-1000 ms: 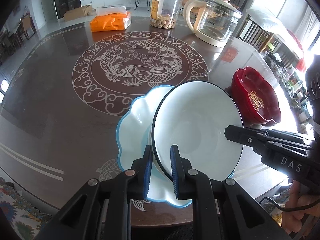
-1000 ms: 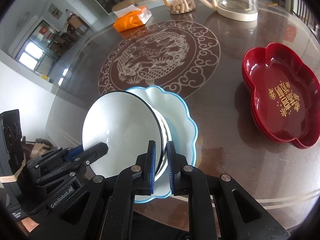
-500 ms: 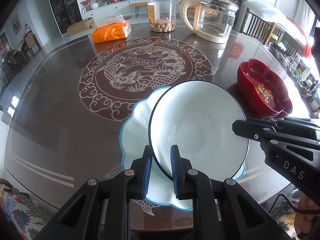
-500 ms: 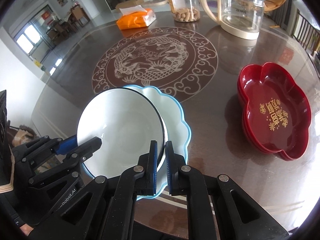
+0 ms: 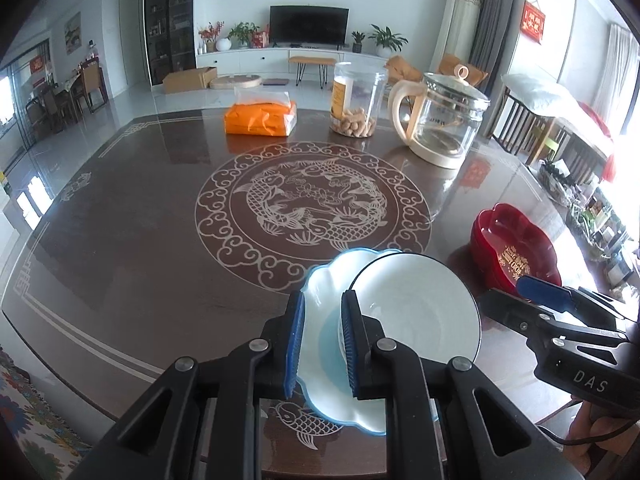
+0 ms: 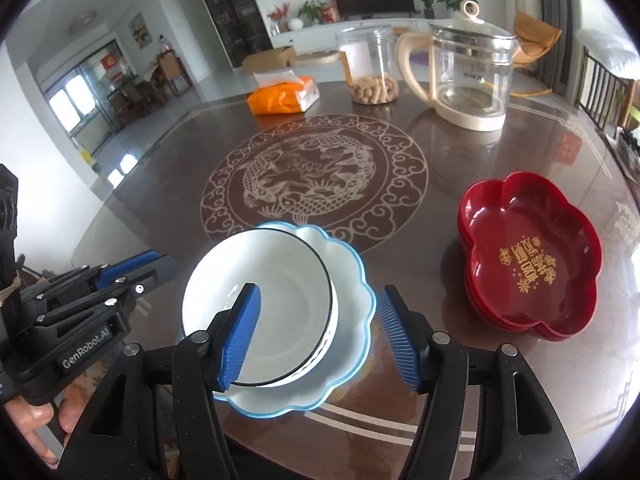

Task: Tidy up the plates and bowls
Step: 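Lower the black-rimmed bowl into the nested bowls and open both grippers, then withdraw both grippers from the bowl stack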

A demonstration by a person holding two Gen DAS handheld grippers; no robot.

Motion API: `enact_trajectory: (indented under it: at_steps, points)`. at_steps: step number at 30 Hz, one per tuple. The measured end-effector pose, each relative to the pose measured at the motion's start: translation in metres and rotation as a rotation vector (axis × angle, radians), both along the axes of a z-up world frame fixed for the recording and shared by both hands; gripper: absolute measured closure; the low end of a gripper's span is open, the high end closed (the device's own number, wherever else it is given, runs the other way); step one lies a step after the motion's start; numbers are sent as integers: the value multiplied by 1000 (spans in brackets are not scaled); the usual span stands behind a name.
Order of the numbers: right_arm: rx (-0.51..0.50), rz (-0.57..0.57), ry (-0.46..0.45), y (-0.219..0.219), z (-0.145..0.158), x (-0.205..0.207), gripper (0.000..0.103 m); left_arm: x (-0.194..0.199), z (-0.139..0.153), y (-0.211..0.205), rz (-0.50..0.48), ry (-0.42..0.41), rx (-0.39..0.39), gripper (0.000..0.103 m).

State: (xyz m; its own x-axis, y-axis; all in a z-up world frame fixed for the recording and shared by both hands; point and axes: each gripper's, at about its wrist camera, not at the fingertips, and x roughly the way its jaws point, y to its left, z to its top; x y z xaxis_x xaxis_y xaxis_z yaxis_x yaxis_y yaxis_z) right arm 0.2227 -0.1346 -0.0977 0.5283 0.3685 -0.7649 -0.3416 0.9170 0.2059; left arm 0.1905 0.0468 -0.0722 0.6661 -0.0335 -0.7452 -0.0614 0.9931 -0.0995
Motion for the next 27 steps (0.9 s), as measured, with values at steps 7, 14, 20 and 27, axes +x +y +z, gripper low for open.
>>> enact_trajectory:
  at_steps: [7, 14, 20, 27]
  points:
    - [-26, -65, -55, -18, 4, -27, 36, -30, 4, 3, 65, -67, -39, 21]
    - [-26, -105, -88, -31, -4, -63, 36, -50, 12, -10, 57, -121, 58, 13]
    - [-73, -143, -139, -40, -1, -80, 36, -76, 32, -16, 57, -217, 98, 0]
    - [-76, -158, -160, -45, 2, -93, 33, -95, 32, -19, 107, -189, 119, 1]
